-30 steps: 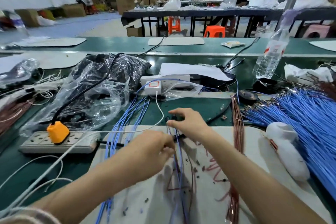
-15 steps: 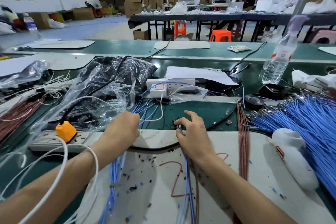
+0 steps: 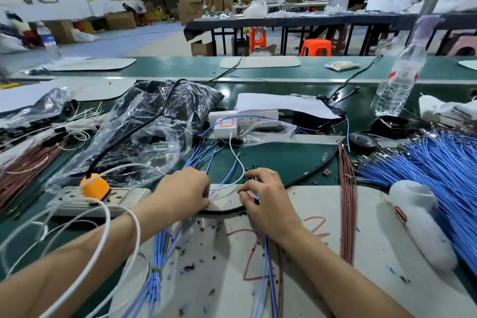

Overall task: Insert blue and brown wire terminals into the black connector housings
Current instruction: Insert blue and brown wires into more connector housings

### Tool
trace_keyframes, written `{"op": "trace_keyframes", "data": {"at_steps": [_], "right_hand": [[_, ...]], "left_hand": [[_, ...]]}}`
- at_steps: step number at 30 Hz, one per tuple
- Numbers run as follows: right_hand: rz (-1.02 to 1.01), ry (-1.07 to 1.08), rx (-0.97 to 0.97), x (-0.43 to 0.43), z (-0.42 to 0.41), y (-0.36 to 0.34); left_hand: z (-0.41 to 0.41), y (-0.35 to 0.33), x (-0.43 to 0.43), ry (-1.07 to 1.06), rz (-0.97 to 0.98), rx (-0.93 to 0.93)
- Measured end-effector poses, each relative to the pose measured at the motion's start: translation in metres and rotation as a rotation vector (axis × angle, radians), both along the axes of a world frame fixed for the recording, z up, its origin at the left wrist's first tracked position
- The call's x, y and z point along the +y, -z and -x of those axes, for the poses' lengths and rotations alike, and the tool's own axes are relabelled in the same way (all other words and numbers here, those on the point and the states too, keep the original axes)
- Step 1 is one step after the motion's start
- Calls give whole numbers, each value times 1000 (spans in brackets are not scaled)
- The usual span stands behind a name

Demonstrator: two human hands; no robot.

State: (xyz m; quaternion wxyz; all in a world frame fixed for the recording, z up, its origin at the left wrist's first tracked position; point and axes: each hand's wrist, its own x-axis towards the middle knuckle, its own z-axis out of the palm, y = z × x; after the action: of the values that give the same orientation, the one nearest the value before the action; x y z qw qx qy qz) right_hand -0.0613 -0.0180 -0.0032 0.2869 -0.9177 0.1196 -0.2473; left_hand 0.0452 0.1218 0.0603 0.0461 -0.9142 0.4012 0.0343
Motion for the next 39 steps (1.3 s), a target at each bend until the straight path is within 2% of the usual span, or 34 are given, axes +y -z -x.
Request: {"op": "trace_keyframes", "data": {"at_steps": [2,6,8,11,14,17,20,24,27,30,34,37,38,39], "right_hand": [[1,28,-12,0,1,-2],[-1,109,64,6,4,-16],[-220,46,18,5,6,-20],[-681,-110,-102,0,10,-33],[-1040,-78,-248,-8,15,-44],[-1269,-24,-358,-21,17,-51],[-1371,21,-460,-34,17,-53],[-1504,-5,-493,-40,16,-50],[-1471,-12,-485,-40,16,-45],[-1389,56,-564,-46,19,-42],[-1442,142,-672,-62,22,-40],[-1490,171,-664,-70,22,-38],[-1502,178,-641,-71,22,-36],[-1506,191,-613,-71,22,-34]], "left_hand": [[2,-7,0,48,49,84],[10,-27,0,258,205,379],[16,-29,1,334,261,439],[13,-25,2,333,297,446],[8,-22,9,277,296,487],[15,-12,22,306,191,667],[25,-8,30,338,116,711],[27,-8,29,283,140,688],[32,-4,24,358,95,626],[33,-4,23,382,67,632],[33,-3,26,389,1,604],[27,-15,31,358,-91,587],[22,-22,33,307,-30,599],[15,-28,35,261,125,579]]}}
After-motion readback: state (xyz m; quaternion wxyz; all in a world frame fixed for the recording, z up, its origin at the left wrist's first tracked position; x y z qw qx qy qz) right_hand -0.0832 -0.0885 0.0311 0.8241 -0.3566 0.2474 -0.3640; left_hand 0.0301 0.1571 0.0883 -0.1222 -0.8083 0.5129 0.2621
